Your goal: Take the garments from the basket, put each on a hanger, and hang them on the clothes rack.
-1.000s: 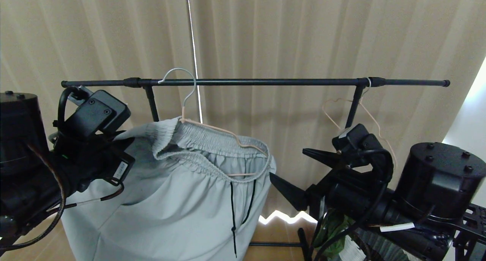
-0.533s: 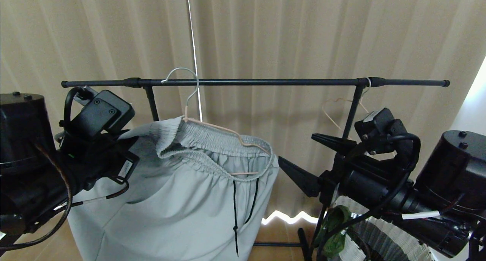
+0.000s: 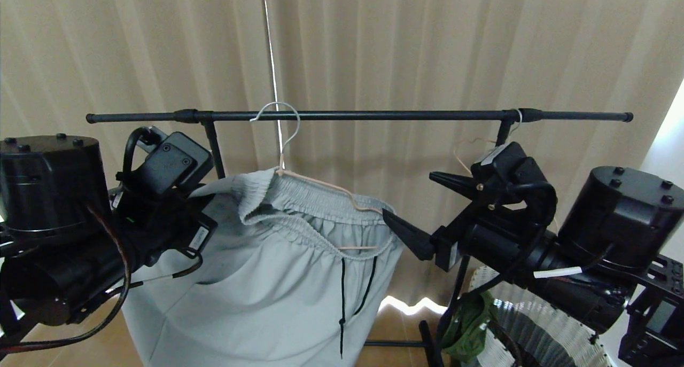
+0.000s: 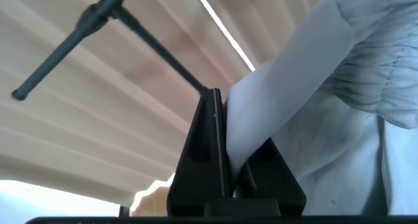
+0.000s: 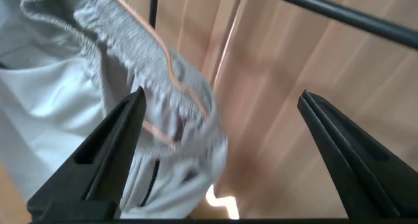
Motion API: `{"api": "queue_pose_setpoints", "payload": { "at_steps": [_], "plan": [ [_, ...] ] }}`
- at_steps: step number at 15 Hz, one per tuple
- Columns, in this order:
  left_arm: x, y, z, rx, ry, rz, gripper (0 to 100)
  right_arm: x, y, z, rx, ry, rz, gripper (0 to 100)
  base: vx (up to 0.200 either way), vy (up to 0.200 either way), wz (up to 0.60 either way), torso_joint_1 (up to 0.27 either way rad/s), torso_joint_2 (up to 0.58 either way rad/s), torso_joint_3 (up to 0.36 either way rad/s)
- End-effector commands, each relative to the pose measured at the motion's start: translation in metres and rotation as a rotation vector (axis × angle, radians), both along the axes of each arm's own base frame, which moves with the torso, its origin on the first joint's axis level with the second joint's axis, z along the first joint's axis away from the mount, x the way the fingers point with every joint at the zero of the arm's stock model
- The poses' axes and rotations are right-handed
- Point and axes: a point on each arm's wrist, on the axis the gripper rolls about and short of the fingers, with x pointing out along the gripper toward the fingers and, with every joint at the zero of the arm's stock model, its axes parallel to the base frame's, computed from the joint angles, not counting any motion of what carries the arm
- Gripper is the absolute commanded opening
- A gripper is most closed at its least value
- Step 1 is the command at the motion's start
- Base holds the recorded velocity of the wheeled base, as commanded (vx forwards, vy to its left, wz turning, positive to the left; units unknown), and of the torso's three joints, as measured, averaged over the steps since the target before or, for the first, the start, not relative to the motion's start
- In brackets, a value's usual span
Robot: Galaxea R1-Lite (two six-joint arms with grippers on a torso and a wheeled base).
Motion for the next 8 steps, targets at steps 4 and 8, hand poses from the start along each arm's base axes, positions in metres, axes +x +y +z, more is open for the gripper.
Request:
{"api": "queue_pose_setpoints", "payload": {
  "at_steps": [4, 8],
  "plan": [
    [-0.001, -0.008, 0.003, -0.007, -0.014, -0.031, 0, 0.017, 0.016, -0.017, -0.066, 0.013, 0.015, 100, 0.000, 0.000, 0.00, 0.000, 0.00, 0.000],
    [-0.005, -0.018, 0.005, -0.017, -0.031, -0.075, 0, 0.032, 0.030, -0.016, -0.132, -0.018, 0.024, 100, 0.000, 0.000, 0.00, 0.000, 0.00, 0.000]
  ]
}}
